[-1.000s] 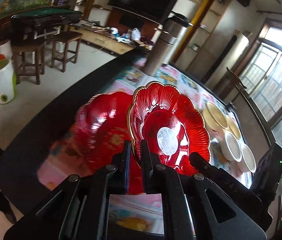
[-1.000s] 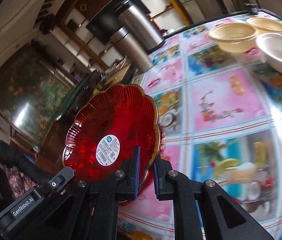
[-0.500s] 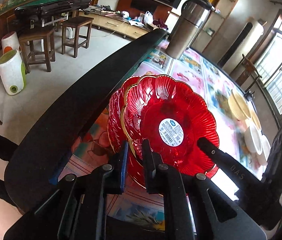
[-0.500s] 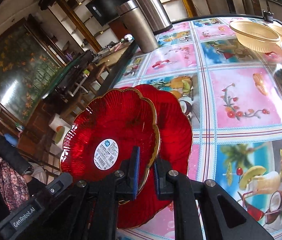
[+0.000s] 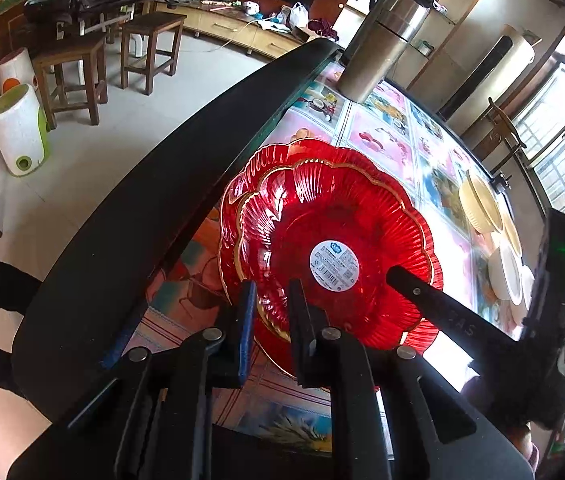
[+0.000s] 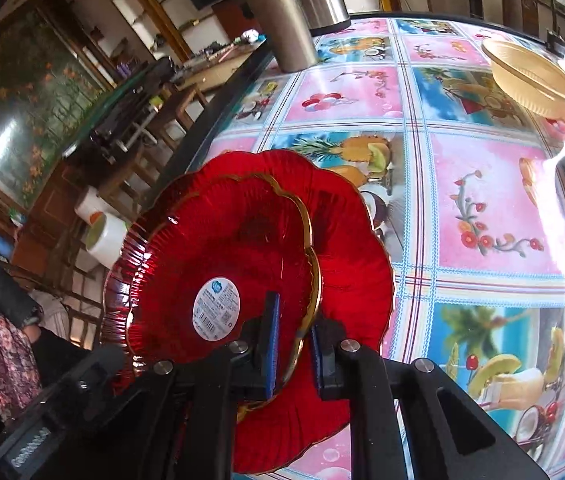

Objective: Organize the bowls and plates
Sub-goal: 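Carry the red plate with both grippers onto the large red plate, then open both grippers and lift away from the stacked red plates, then move both grippers to the rim of a white foam bowl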

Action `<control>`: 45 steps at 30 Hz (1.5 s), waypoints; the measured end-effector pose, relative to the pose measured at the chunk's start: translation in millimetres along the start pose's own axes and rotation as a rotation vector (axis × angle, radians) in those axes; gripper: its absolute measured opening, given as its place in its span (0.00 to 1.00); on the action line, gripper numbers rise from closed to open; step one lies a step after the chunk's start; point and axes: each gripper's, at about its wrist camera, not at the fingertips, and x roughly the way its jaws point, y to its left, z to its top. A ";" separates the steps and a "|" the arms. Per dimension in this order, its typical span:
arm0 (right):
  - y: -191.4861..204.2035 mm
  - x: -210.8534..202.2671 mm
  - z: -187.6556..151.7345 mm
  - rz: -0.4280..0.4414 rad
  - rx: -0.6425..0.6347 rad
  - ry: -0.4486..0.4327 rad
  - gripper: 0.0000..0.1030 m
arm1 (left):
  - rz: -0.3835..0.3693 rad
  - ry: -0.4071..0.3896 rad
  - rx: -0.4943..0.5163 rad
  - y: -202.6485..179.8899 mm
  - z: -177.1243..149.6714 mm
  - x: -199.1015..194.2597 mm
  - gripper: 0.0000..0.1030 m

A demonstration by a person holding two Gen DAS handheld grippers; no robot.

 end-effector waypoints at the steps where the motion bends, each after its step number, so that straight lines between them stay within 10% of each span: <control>1: 1.2 0.6 0.6 -0.012 -0.006 0.010 0.16 | -0.008 0.004 -0.008 1.6 -0.2 -1.1 0.13; 5: 2.3 1.3 1.3 -0.013 -0.007 0.040 0.22 | 0.005 -0.016 -0.024 5.8 -1.2 -11.5 0.27; 7: 1.1 -3.7 1.1 0.004 -0.001 0.026 0.31 | 0.016 -0.042 -0.033 7.8 -2.5 -18.3 0.56; 13: -7.3 -36.3 -3.3 0.092 -0.020 -0.104 0.45 | 0.017 -0.104 -0.062 13.2 -4.0 -33.3 0.57; 17: -33.2 -67.6 -15.9 0.182 0.001 -0.277 0.73 | 0.020 -0.137 -0.063 9.3 -9.5 -39.1 0.57; 25: -121.2 -100.2 -54.7 0.165 0.118 -0.508 0.79 | -0.008 -0.157 0.013 -26.9 -28.1 -42.9 0.59; 36: -231.0 -93.7 -71.3 0.217 0.498 -0.373 0.79 | -0.076 -0.089 0.286 -130.7 -65.7 -25.4 0.59; 45: -267.9 -114.8 -74.4 0.240 0.503 -0.421 0.81 | -0.145 0.016 0.419 -198.0 -72.3 -6.6 0.59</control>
